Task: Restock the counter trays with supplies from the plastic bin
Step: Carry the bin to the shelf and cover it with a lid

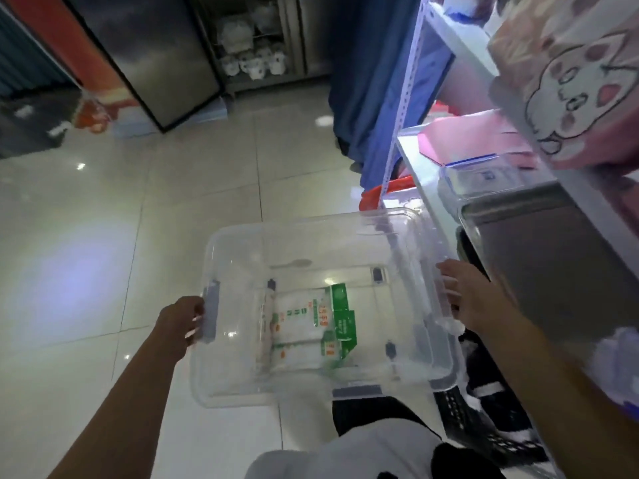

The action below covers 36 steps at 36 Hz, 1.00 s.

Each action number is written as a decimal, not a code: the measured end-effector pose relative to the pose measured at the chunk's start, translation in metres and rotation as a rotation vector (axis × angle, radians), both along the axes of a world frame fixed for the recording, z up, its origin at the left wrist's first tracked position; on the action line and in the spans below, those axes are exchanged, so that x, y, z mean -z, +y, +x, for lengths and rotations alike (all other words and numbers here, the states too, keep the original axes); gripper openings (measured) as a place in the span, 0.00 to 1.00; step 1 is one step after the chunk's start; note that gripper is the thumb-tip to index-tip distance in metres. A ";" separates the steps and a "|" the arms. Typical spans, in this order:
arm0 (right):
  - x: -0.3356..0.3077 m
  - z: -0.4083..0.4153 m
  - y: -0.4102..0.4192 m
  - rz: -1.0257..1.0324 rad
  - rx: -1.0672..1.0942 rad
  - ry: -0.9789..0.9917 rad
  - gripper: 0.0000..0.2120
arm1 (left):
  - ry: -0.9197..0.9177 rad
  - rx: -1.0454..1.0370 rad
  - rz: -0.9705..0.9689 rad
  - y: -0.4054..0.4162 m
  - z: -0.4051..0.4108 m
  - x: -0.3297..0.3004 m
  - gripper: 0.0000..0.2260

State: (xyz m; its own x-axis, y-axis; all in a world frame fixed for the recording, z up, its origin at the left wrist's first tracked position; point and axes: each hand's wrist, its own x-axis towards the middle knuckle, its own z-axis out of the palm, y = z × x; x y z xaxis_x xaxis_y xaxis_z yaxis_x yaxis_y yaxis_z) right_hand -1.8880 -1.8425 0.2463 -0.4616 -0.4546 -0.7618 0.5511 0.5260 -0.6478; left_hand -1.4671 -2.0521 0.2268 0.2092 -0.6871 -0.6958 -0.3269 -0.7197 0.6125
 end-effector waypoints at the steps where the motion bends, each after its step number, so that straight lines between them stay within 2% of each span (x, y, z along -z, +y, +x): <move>1: 0.004 -0.004 -0.013 0.018 0.018 -0.010 0.08 | -0.007 0.031 0.011 -0.021 -0.007 -0.001 0.05; 9: 0.023 -0.024 -0.098 0.144 0.206 -0.056 0.07 | -0.030 0.231 0.043 -0.173 -0.086 0.001 0.03; 14: 0.055 -0.021 -0.133 0.226 0.353 -0.014 0.19 | -0.035 0.378 0.071 -0.254 -0.147 0.029 0.04; 17: 0.077 -0.017 -0.149 0.320 0.464 -0.030 0.16 | -0.070 0.487 0.083 -0.298 -0.185 0.063 0.05; 21: 0.115 0.001 -0.162 0.408 0.694 -0.060 0.04 | -0.096 0.663 0.140 -0.348 -0.222 0.124 0.06; 24: 0.139 0.027 -0.174 0.494 0.868 -0.145 0.10 | -0.116 0.804 0.189 -0.384 -0.244 0.167 0.05; 27: 0.160 0.051 -0.186 0.574 1.055 -0.184 0.07 | -0.108 0.943 0.249 -0.415 -0.266 0.199 0.05; 31: 0.198 0.079 -0.206 0.621 1.108 -0.234 0.04 | -0.092 1.094 0.275 -0.442 -0.305 0.241 0.08; 36: 0.262 0.098 -0.227 0.642 1.147 -0.244 0.03 | -0.169 1.269 0.232 -0.462 -0.337 0.310 0.12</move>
